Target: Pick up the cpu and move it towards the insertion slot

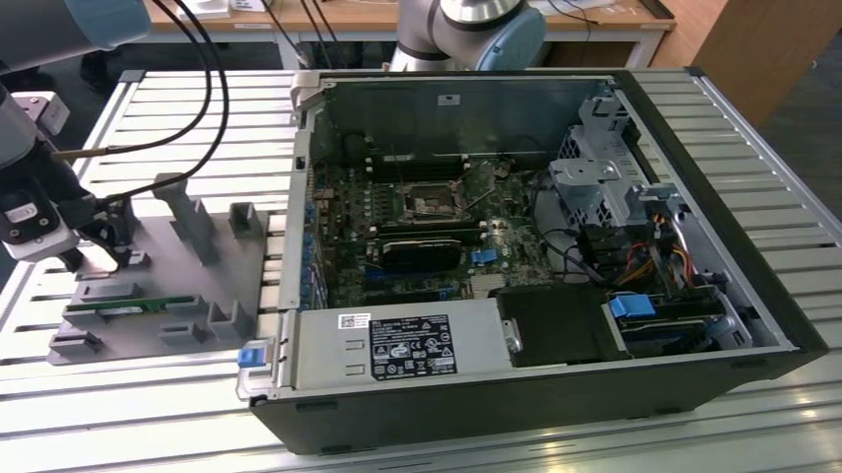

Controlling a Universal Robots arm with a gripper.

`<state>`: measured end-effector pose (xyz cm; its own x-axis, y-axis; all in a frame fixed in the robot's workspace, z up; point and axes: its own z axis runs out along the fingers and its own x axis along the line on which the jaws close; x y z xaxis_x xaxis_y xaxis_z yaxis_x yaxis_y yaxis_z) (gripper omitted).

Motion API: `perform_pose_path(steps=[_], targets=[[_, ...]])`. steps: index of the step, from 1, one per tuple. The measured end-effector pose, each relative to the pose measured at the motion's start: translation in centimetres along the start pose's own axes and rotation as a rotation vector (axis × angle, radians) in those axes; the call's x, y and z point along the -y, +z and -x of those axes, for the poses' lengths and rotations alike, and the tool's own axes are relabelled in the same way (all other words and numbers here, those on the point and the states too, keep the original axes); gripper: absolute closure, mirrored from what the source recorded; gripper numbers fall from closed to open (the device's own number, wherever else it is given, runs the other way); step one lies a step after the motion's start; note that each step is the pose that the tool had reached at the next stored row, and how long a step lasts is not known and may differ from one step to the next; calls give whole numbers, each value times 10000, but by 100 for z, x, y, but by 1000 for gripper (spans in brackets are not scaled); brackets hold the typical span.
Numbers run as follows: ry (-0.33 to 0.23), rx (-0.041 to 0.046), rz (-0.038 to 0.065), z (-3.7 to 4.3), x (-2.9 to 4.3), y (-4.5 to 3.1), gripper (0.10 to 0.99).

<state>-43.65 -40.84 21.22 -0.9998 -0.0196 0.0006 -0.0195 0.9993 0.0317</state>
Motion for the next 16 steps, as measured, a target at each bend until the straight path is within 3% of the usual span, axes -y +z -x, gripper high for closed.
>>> perform_pose_path(steps=[16], targets=[[0,1,0,0,-1,-39,545]])
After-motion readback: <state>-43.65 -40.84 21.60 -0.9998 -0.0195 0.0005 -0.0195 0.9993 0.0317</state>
